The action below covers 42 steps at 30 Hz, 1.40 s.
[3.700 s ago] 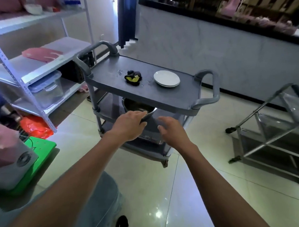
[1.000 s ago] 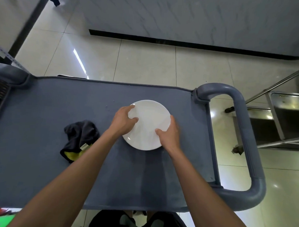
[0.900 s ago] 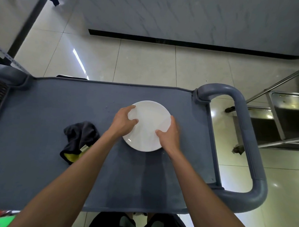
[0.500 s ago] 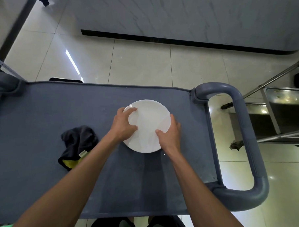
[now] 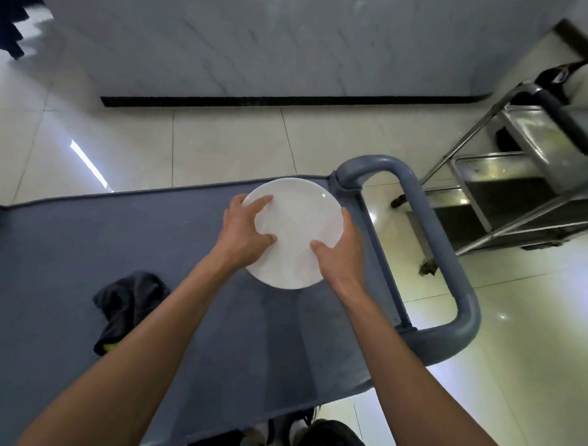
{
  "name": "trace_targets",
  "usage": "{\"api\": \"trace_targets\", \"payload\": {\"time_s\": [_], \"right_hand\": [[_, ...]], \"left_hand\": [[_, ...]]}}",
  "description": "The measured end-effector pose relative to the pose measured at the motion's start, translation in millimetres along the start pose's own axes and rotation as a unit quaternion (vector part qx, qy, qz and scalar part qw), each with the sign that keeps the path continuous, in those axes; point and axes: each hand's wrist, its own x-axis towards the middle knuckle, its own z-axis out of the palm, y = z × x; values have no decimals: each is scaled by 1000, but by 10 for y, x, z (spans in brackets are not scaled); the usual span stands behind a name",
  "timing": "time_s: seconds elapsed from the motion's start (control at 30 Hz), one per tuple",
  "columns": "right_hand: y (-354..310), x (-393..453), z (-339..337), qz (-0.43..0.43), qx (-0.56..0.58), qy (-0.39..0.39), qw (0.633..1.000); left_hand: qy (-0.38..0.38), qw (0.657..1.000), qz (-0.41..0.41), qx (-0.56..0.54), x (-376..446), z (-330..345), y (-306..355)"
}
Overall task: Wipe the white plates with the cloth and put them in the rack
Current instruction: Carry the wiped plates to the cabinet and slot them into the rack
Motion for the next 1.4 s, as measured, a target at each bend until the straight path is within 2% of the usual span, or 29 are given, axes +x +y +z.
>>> {"api": "trace_targets", "payload": {"time_s": [0.23, 0.43, 0.93, 1.17, 1.4], "right_hand": [[-38, -40, -645, -10, -20, 69, 997], [209, -186, -1398, -20, -14, 124, 992], [1536, -1416, -3562, 43, 1, 263, 964], [2198, -2075, -4346, 117, 15, 347, 930], [2818, -2628, -4898, 196, 57, 441, 874]], "left_hand": [[-19, 998, 66, 17, -52, 195, 650], [-47, 990, 124, 52, -281, 635, 1275], [-163, 957, 223, 86, -1674, 2551, 2716], [-230, 919, 291, 129, -2313, 3553, 3250], [-317, 867, 354, 146, -2811, 4511, 3614]]}}
